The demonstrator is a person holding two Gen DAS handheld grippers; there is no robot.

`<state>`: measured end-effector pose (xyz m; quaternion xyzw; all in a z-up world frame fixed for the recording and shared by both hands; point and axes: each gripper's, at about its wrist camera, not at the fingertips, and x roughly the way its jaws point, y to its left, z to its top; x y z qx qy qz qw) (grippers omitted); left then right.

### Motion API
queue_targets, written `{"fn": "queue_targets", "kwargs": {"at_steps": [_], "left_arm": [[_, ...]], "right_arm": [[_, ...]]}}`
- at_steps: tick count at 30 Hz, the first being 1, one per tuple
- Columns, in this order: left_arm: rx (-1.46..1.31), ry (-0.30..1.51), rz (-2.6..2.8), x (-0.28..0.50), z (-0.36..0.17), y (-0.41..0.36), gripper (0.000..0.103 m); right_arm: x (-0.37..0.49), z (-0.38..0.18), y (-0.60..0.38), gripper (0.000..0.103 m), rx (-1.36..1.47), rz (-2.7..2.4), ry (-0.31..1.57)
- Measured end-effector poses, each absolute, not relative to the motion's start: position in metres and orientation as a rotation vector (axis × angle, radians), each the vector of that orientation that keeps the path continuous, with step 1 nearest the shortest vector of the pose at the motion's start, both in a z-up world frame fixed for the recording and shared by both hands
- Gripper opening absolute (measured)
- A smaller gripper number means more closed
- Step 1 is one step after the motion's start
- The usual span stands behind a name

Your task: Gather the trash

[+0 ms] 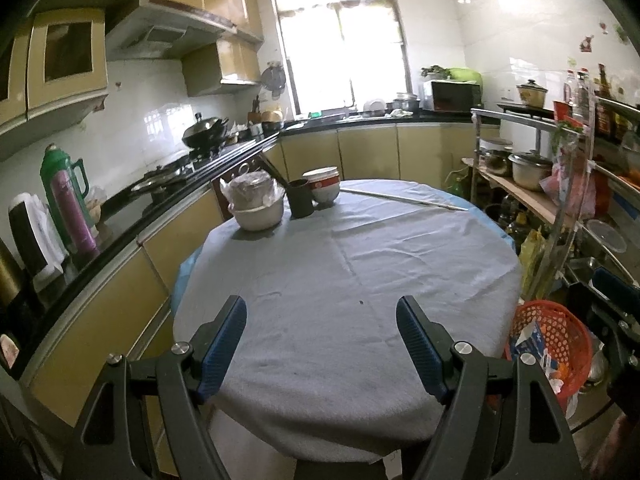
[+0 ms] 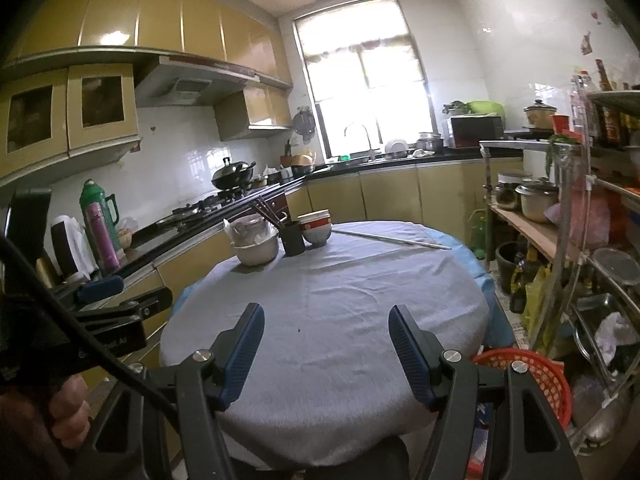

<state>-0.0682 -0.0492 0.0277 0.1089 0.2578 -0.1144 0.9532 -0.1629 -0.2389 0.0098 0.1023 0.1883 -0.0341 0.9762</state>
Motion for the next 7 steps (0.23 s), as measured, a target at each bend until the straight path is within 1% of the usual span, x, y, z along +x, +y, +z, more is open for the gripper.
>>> {"fn": "queue_targets", "kwargs": {"at_steps": [7], "left_arm": [[0.189,0.596,-0.215,-0.022,0.005,-0.047,0.078]], "right_arm": [[-0.110,-0.007,-0.241,0.068,0.186,-0.044,0.445]]}}
